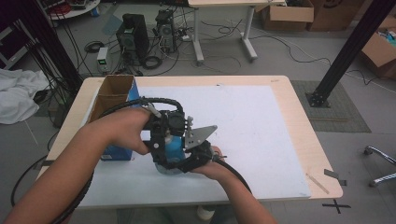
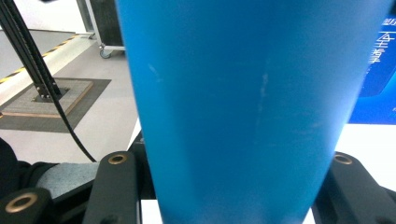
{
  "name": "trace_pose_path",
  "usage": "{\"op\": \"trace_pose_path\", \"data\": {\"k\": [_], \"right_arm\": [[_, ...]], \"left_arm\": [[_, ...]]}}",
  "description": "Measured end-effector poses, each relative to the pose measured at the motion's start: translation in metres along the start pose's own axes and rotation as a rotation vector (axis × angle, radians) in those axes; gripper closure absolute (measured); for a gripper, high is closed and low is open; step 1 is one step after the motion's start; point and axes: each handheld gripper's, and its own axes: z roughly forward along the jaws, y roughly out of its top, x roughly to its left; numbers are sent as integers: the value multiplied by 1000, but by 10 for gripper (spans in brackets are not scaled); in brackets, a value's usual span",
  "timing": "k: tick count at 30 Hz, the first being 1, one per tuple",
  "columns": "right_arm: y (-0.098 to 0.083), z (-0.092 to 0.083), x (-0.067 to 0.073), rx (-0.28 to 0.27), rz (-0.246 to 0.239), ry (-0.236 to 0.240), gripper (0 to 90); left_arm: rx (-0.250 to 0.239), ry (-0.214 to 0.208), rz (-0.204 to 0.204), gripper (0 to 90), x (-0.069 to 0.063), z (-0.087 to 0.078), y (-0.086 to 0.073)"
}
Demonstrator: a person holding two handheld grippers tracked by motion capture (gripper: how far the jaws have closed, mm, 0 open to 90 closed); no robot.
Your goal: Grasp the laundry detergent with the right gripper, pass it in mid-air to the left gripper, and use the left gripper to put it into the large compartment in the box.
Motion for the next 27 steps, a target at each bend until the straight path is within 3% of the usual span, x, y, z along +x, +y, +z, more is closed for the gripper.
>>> {"op": "trace_pose_path", "data": {"k": [14, 27], "right_arm": [[1, 3, -2, 0, 4, -8, 459], [1, 5, -4, -9, 9, -13, 460]], "left_arm": [[21, 52, -6, 147, 1, 0, -3], [22, 44, -5, 234, 1, 0, -3]]}}
